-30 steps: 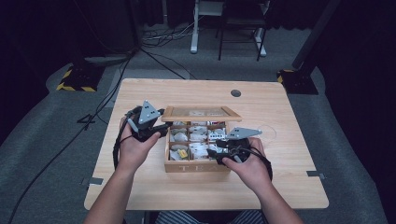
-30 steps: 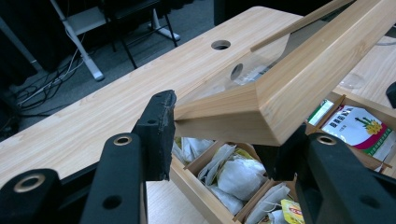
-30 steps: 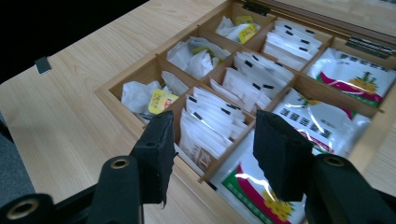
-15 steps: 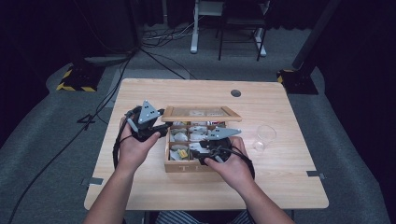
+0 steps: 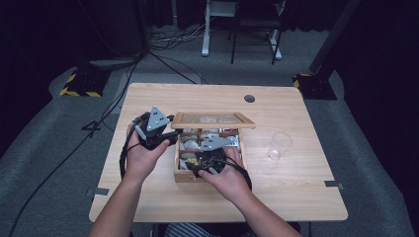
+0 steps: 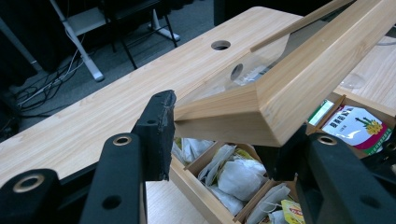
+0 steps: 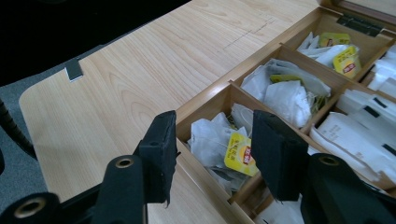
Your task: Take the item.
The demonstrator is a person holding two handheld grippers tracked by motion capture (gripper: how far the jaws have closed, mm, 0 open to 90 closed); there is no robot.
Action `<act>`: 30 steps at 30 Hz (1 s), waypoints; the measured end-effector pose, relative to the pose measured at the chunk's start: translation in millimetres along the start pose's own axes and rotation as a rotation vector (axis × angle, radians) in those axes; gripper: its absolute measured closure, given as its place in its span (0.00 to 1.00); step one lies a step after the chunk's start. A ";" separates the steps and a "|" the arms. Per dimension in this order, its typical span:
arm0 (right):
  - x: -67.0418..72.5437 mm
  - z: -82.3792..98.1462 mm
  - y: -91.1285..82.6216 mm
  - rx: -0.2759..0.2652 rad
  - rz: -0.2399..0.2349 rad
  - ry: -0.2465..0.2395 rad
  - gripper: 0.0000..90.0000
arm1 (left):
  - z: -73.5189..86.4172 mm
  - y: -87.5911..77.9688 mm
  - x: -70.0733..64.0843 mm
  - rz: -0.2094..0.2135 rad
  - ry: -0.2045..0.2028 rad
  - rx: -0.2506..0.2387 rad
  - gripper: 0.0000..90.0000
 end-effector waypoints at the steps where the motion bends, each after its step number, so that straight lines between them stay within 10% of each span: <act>1: 0.5 0.3 2.1 0.003 0.000 0.003 0.57 | 0.0 0.0 0.0 0.001 0.000 0.000 0.58; 30: -8.9 10.3 49.7 0.049 0.055 0.022 0.62 | 0.1 0.4 0.0 0.004 -0.003 0.002 0.57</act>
Point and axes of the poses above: each handheld gripper's, and its own axes: y roughly forward along the jaws, z roughly out of its underside, x roughly to its left, the point moved 7 cm from there along y, roughly forward along the jaws, and after that the axes turned 1 degree about -z, right-handed, at the moved point
